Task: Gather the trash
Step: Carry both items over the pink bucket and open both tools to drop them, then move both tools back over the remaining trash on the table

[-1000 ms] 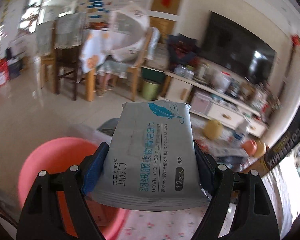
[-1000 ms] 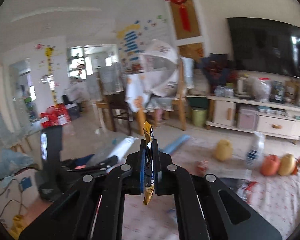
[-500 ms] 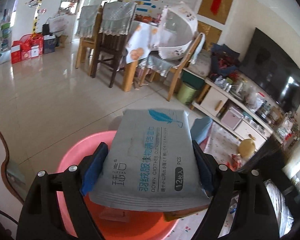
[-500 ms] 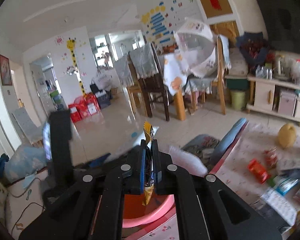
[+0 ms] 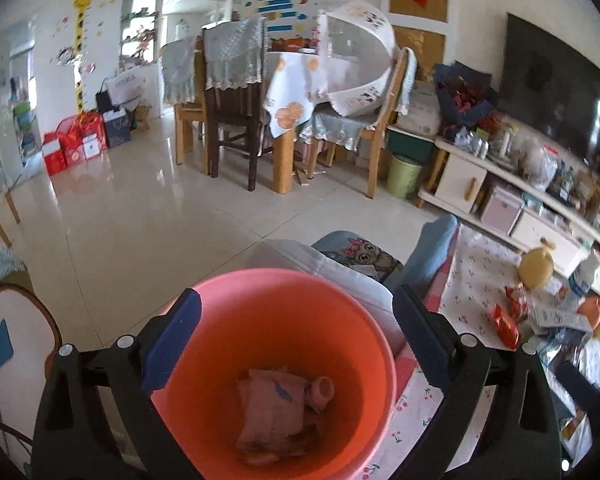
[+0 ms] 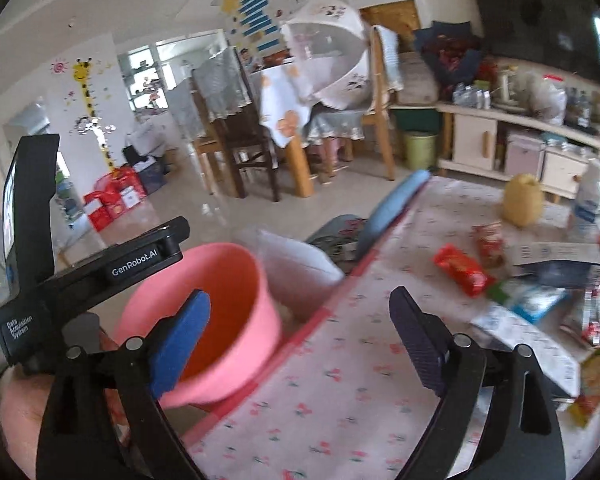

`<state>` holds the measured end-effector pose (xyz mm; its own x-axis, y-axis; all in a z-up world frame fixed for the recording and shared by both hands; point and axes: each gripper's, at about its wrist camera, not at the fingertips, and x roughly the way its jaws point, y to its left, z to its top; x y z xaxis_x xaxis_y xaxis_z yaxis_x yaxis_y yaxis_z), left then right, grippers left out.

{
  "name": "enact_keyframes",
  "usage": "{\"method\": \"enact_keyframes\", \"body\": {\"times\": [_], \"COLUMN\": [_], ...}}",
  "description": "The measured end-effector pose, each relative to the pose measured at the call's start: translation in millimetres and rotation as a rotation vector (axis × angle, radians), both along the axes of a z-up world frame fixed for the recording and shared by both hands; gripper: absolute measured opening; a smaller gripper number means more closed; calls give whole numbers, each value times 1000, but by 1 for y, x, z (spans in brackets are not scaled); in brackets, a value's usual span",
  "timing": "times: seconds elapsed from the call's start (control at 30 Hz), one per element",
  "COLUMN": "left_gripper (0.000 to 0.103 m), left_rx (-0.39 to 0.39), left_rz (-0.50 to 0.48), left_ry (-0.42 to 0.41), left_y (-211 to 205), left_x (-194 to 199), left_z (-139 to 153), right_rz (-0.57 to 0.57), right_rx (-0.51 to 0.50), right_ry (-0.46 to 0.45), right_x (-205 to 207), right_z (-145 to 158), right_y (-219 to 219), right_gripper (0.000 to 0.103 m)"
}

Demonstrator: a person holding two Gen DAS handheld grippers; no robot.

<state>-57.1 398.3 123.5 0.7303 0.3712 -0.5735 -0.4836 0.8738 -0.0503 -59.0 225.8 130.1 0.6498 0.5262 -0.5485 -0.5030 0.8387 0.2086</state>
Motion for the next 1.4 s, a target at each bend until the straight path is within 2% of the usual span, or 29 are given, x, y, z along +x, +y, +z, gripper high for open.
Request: {"method": "enact_keyframes", "body": {"times": [0.23,0.73,1.4], "left_gripper": [98,98,98], "left_rx": [134,188,275], "left_rz": [-64,-170,-263], "left_ry": [11,13,46], "left_y": [-40,-94,-160], "left_x": [6,19,33], "left_z": [3,5,-5], "right_rz": [-44,-106,-174], "right_rx": [-54,-131,-157], "right_ry": [-19,-39,-28], "right_x": [-12,-28,-31], "right_z": [-7,-15,-28], "right_y": [-32,-82,-137], "right_gripper": [92,94,94]}}
